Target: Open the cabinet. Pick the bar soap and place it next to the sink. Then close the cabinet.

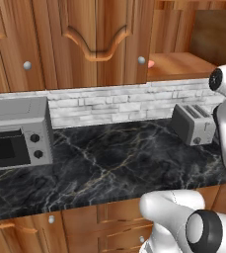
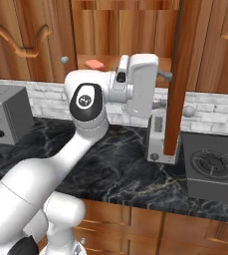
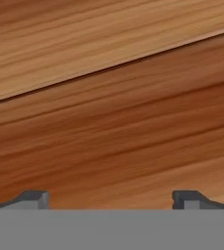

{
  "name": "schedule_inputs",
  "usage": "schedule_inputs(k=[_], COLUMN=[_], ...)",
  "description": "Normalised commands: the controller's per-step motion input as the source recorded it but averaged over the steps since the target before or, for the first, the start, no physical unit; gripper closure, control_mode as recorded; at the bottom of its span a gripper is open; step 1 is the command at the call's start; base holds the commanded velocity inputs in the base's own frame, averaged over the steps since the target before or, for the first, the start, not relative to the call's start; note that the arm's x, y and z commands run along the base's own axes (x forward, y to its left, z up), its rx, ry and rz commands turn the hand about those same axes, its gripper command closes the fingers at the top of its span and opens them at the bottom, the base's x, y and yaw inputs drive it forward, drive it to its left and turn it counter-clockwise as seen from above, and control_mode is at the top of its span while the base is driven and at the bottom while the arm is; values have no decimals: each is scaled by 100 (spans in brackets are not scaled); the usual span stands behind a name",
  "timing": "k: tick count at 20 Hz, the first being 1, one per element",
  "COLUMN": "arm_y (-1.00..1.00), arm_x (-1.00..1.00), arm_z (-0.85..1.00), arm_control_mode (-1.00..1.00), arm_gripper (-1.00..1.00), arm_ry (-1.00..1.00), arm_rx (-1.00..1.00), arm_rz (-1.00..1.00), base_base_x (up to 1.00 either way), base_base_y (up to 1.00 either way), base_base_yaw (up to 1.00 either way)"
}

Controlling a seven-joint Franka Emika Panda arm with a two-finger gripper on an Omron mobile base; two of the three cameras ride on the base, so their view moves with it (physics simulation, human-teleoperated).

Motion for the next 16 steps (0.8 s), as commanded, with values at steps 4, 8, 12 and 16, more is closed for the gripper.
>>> schedule_inputs(k=[4, 8, 12, 16], arm_y=[20, 40, 41, 39], arm_x=[-36, -49, -28, -41], arm_z=[13, 1, 8, 7], arm_control_mode=[-100, -100, -100, -100], arm_gripper=[-100, -100, -100, -100], arm_ry=[-13, -16, -4, 0], arm_rx=[24, 35, 37, 32], arm_rz=[9, 24, 34, 39], base_base_x=[0, 0, 0, 0], base_base_y=[0, 0, 0, 0], base_base_yaw=[0, 0, 0, 0])
